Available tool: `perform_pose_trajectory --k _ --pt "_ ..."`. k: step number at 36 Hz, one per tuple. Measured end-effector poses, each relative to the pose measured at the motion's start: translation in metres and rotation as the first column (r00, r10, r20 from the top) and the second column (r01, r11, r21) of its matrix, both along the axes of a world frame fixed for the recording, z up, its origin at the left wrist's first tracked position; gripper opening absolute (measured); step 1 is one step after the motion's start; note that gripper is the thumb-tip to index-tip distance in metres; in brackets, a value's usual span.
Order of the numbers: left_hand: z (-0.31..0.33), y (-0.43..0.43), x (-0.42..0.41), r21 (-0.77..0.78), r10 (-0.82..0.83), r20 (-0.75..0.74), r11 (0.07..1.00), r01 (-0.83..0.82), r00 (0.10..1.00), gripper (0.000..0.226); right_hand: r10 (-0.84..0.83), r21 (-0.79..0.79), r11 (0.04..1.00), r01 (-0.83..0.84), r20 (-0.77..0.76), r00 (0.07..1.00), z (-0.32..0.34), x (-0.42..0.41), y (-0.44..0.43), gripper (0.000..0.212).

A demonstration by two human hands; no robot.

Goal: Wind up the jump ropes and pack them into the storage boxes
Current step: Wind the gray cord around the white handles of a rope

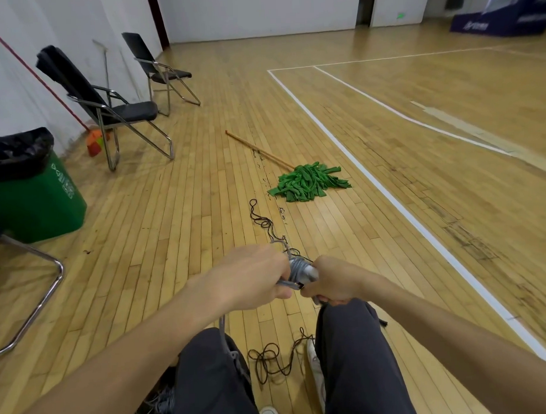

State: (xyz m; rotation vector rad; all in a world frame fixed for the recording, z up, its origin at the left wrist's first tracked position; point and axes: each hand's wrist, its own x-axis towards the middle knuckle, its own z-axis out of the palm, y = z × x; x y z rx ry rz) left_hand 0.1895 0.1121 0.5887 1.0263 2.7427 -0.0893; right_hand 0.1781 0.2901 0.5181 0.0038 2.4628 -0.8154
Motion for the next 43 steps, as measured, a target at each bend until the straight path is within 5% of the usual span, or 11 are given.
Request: perform_pose_trajectory --k 7,18,32,39,41,43 --pt "0.014 0.007 -0.008 -0.036 -0.135 -0.177 0.991 0.131 0.975 0.03 0.248 0.183 0.95 -0.254 0.055 0.967 0.008 0.009 -0.02 0.019" --pt "0.024 -0.002 -0.026 0.039 -0.135 -0.185 0.989 0.145 0.973 0.059 0.452 0.328 0.862 -0.386 -0.152 0.879 0.022 0.026 -0.03 0.018" --pt "0.006 -0.031 -0.049 0.375 0.018 0.187 0.923 -0.088 0.982 0.075 0.45 0.082 0.889 -0.451 -0.349 0.822 0.044 0.041 -0.028 0.024" --pt "0.001 -0.031 -0.046 0.476 -0.096 0.596 0.842 -0.255 0.797 0.066 0.387 -0.104 0.877 -0.47 -0.427 0.817 0.056 0.046 -0.028 0.029" --pt "-0.031 -0.042 -0.068 0.489 -0.076 0.622 0.816 -0.31 0.779 0.048 0.355 -0.171 0.87 -0.463 -0.434 0.828 0.06 0.047 -0.027 0.029" --pt "-0.096 -0.079 -0.114 0.435 -0.084 0.74 0.817 -0.379 0.668 0.029 0.333 -0.207 0.868 -0.452 -0.431 0.839 0.063 0.048 -0.026 0.031"
